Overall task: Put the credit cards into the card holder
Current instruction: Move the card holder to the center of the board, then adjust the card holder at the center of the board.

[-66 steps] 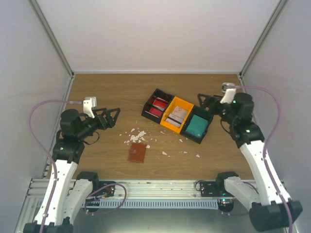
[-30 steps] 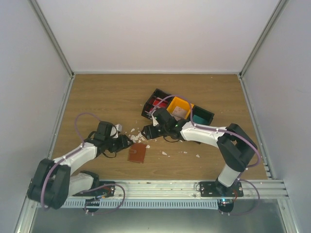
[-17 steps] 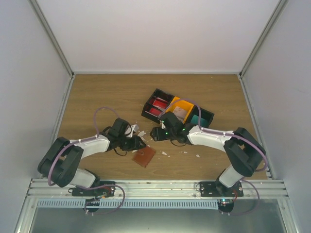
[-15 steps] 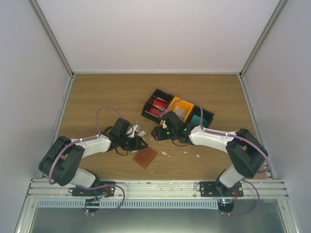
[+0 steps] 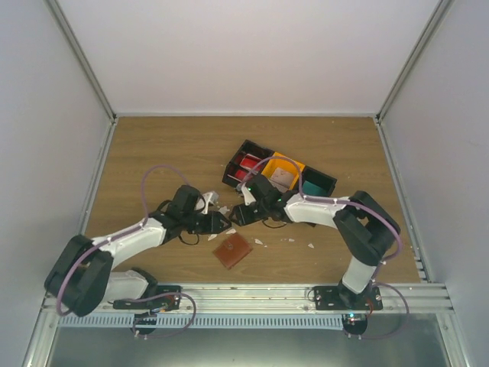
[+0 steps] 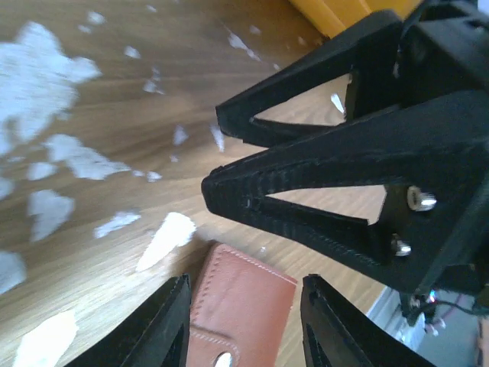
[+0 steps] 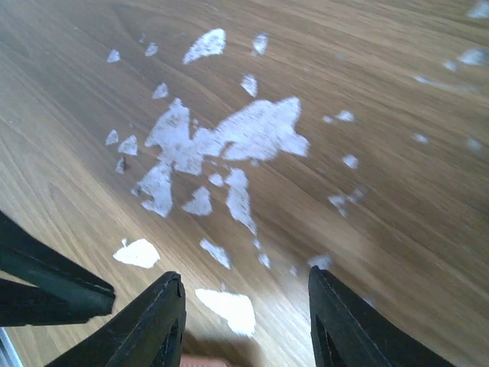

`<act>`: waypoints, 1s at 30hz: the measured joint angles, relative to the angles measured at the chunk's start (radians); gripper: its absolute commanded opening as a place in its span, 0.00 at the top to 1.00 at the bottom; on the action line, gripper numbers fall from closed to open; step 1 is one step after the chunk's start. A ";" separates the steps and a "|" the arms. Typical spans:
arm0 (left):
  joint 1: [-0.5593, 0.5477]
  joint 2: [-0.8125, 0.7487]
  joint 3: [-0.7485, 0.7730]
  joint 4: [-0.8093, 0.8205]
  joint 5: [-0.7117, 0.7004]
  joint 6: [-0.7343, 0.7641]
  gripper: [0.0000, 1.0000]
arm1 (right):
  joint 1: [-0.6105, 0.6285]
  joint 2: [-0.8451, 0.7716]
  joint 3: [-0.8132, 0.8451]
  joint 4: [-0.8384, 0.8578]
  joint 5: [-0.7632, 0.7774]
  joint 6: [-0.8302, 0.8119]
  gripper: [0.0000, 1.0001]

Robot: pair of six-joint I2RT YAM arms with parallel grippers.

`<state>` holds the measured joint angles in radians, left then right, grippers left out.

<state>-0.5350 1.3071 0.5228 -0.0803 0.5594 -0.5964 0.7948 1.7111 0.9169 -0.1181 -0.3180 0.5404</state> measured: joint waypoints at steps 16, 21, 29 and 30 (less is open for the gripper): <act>0.014 -0.269 -0.230 -0.179 0.016 -0.166 0.65 | 0.040 0.069 0.023 -0.039 -0.017 -0.073 0.73; 0.008 -0.240 -0.239 -0.143 0.070 -0.196 0.81 | 0.043 0.065 -0.003 -0.032 -0.013 -0.055 0.73; 0.007 -0.131 -0.231 -0.084 0.094 -0.196 0.91 | 0.048 0.040 -0.036 -0.024 0.003 -0.053 0.76; 0.007 -0.116 -0.227 -0.079 0.094 -0.194 0.91 | 0.048 0.032 -0.045 -0.025 0.006 -0.053 0.76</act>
<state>-0.5278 1.1912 0.2958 -0.1593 0.6533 -0.7906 0.8433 1.7435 0.8722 -0.1432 -0.3122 0.4873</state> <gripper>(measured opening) 0.088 0.241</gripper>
